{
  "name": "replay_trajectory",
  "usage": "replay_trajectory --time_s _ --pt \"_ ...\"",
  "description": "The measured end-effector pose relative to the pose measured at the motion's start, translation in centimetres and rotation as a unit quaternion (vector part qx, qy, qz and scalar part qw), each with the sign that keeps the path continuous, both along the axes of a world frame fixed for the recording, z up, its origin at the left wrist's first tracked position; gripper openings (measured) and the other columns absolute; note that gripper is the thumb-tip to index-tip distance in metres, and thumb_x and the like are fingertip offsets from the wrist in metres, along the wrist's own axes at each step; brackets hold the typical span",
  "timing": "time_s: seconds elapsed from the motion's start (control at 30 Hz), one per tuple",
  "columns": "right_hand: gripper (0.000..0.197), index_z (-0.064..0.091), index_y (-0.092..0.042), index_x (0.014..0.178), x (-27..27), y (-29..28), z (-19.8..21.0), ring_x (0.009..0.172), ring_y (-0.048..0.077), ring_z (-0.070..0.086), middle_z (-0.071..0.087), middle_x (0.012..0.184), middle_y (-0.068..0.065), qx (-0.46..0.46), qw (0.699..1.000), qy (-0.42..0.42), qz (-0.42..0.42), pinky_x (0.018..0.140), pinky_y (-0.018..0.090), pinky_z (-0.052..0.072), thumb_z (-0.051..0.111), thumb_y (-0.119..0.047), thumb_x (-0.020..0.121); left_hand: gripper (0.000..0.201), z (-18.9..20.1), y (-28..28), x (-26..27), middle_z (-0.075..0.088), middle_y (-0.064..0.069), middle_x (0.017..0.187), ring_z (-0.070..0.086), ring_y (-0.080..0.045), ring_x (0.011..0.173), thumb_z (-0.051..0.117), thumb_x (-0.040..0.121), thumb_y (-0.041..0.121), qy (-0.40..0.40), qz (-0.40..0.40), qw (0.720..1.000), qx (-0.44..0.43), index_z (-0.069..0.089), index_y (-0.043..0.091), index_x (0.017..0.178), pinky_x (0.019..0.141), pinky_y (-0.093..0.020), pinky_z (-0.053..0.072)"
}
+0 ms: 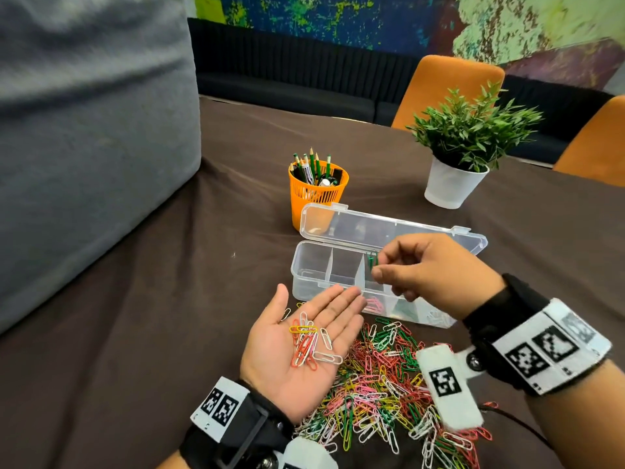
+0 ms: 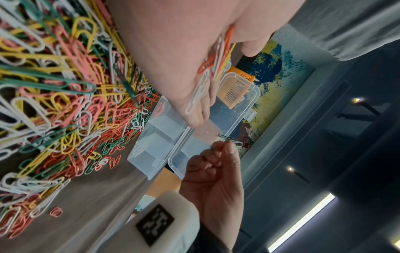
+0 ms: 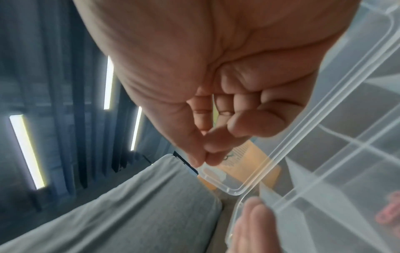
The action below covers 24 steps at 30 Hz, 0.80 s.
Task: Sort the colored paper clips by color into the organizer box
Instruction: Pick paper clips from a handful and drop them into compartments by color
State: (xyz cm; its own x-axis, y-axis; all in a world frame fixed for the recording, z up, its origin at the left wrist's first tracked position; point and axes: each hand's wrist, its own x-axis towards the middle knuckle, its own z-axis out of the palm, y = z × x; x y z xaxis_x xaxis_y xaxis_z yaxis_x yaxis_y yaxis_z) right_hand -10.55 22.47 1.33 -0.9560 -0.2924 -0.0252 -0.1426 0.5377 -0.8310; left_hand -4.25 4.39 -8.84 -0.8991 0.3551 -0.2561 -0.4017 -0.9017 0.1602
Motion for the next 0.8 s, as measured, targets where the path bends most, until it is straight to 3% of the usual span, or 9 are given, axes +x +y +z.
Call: replay_trajectory --time_s 0.13,0.23,0.33,0.4,0.5,0.57,0.67,0.73,0.8 --pt "0.010 0.066 -0.003 0.081 0.4 -1.7 -0.3 0.049 0.009 0.053 0.062 0.060 0.001 -0.036 0.996 -0.062 0.059 0.047 0.021 0.043 0.075 -0.006 0.081 0.078 -0.1 0.3 0.1 0.057 -0.032 0.132 0.057 -0.047 0.122 0.043 0.098 0.055 0.011 -0.003 1.000 0.027 0.054 -0.016 0.129 0.101 -0.064 0.040" --pt "0.008 0.068 -0.004 0.080 1.1 -2.8 -1.0 0.051 0.010 0.054 0.066 0.064 0.004 -0.006 0.988 -0.098 0.116 0.047 0.020 0.042 0.076 -0.006 0.080 0.073 0.0 0.3 0.2 0.066 -0.028 0.113 0.066 -0.040 0.105 0.045 0.097 0.054 0.018 0.004 1.000 0.016 0.066 -0.014 0.113 0.098 -0.056 0.049" --pt "0.010 0.071 -0.003 0.081 1.0 -2.8 -1.4 0.051 0.013 0.055 0.068 0.068 0.016 -0.018 0.988 -0.108 0.106 0.047 0.021 0.043 0.079 -0.005 0.076 0.076 0.1 0.2 0.3 0.066 -0.029 0.111 0.067 -0.036 0.101 0.042 0.098 0.054 0.015 0.010 1.000 -0.005 0.058 -0.014 0.127 0.099 -0.053 0.050" --pt "0.018 0.068 0.001 0.085 0.8 -2.3 -1.5 0.050 0.016 0.054 0.066 0.070 0.026 -0.035 0.990 -0.109 0.086 0.046 0.022 0.043 0.081 -0.004 0.073 0.077 0.2 0.2 0.2 0.063 -0.031 0.120 0.068 -0.038 0.099 0.043 0.098 0.054 0.010 0.015 1.000 -0.002 0.052 -0.014 0.133 0.102 -0.052 0.049" --pt "0.031 0.063 0.004 0.083 0.7 -1.4 -1.2 0.046 0.015 0.054 0.062 0.062 0.018 -0.048 0.990 -0.111 0.069 0.043 0.020 0.043 0.083 -0.011 0.064 0.075 0.3 0.2 0.1 0.059 -0.031 0.130 0.067 -0.041 0.107 0.044 0.098 0.053 0.003 0.009 1.000 0.001 0.052 -0.013 0.133 0.103 -0.057 0.045" --pt "0.028 0.064 0.002 0.080 0.5 -0.9 -0.8 0.046 0.014 0.055 0.063 0.058 0.011 -0.042 0.993 -0.094 0.053 0.044 0.021 0.044 0.083 -0.012 0.065 0.076 0.3 0.3 0.1 0.059 -0.031 0.131 0.063 -0.042 0.116 0.042 0.098 0.055 0.002 0.001 1.000 -0.007 0.052 -0.012 0.133 0.100 -0.060 0.043" --pt "0.013 0.069 -0.007 0.079 -0.9 -0.3 -0.8 0.050 0.011 0.056 0.065 0.058 0.000 0.055 0.998 0.012 -0.017 0.051 0.024 0.047 0.080 -0.013 0.078 0.078 0.0 0.1 0.0 0.056 -0.030 0.135 0.056 -0.044 0.126 0.040 0.097 0.058 0.002 -0.015 1.000 -0.006 0.050 -0.010 0.136 0.104 -0.060 0.037" --pt "0.004 0.074 -0.024 0.081 -1.4 -0.1 -0.9 0.062 0.007 0.060 0.066 0.066 -0.011 0.193 0.976 0.089 -0.045 0.064 0.024 0.047 0.076 -0.027 0.083 0.079 -0.1 0.0 -0.1 0.055 -0.030 0.136 0.054 -0.045 0.127 0.041 0.097 0.058 0.004 -0.020 1.000 -0.004 0.050 -0.010 0.136 0.105 -0.061 0.036" --pt "0.010 0.075 -0.032 0.089 -0.4 -0.8 -0.9 0.073 0.005 0.059 0.066 0.077 -0.016 0.301 0.945 0.124 -0.022 0.069 0.022 0.043 0.068 -0.039 0.087 0.080 -0.2 0.1 -0.1 0.057 -0.031 0.134 0.055 -0.046 0.125 0.041 0.096 0.058 0.012 -0.020 1.000 -0.012 0.051 -0.012 0.134 0.104 -0.062 0.037"
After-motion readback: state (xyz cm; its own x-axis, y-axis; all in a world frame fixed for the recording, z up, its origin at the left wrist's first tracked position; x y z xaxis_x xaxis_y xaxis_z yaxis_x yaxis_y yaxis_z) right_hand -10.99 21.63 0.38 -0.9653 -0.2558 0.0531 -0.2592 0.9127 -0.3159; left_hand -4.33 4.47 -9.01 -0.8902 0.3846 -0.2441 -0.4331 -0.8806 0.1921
